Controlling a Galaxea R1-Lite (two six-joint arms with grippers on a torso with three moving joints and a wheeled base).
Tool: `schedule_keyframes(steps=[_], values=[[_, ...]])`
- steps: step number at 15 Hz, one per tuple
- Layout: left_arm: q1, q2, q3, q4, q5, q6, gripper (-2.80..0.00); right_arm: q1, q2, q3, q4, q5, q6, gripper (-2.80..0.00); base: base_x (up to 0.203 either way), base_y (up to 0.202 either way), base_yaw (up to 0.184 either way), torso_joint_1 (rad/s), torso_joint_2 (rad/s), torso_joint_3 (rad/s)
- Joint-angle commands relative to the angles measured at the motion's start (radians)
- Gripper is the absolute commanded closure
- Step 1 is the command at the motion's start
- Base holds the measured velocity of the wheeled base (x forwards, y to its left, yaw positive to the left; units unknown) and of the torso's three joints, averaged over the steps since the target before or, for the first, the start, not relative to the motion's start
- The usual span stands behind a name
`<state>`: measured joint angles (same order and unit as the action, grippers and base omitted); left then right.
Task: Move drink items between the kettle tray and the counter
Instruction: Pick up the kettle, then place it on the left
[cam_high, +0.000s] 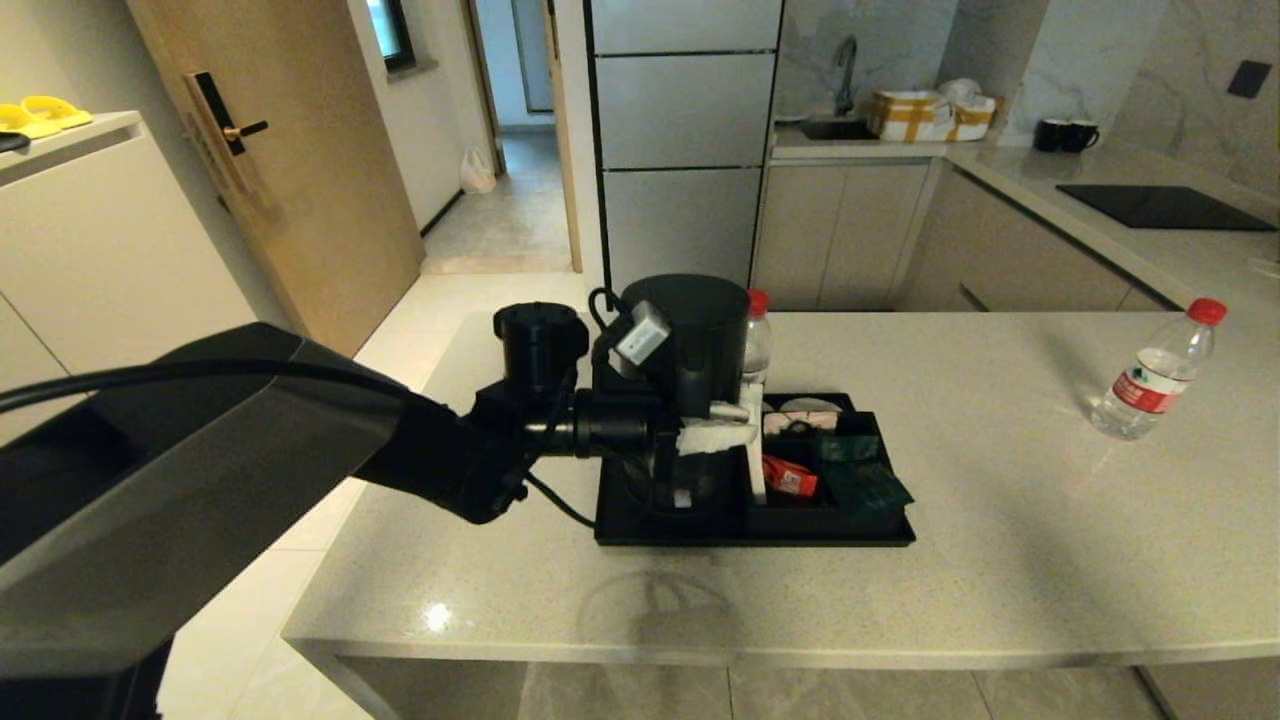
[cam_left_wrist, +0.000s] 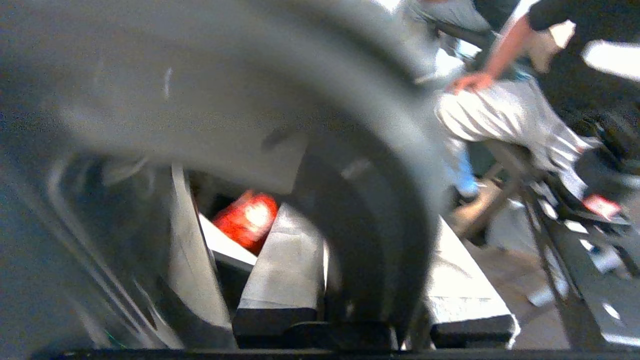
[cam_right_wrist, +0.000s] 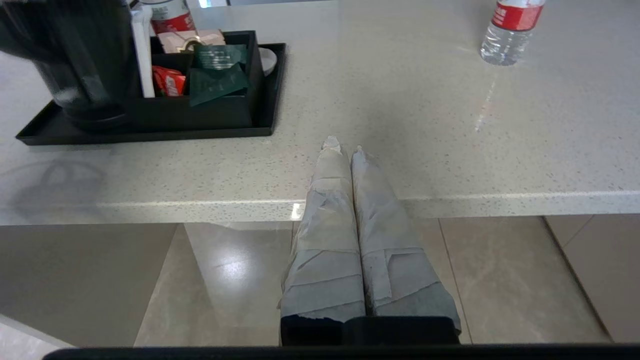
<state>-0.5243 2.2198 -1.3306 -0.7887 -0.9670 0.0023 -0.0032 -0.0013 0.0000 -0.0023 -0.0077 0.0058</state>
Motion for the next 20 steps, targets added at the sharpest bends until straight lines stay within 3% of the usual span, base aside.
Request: schedule_keyframes(steps=[1,14,20], values=[[0.009,-0.020,-0.034,0.003,0.001,0.001,0.00,0.000,0.000,0.000,-0.001,0.000,0.000,0.00,0.000,0.000,0.000,0.000,0.00,0.000],[0.027,-0.073,-0.083,0.007,0.091,0.022,0.00,0.000,0.000,0.000,-0.001,0.000,0.000,0.00,0.000,0.000,0.000,0.000,0.00,0.000],[0.151,-0.141,-0.023,0.044,0.083,0.022,0.00,0.000,0.000,0.000,0.001,0.000,0.000,0.00,0.000,0.000,0.000,0.000,0.00,0.000]])
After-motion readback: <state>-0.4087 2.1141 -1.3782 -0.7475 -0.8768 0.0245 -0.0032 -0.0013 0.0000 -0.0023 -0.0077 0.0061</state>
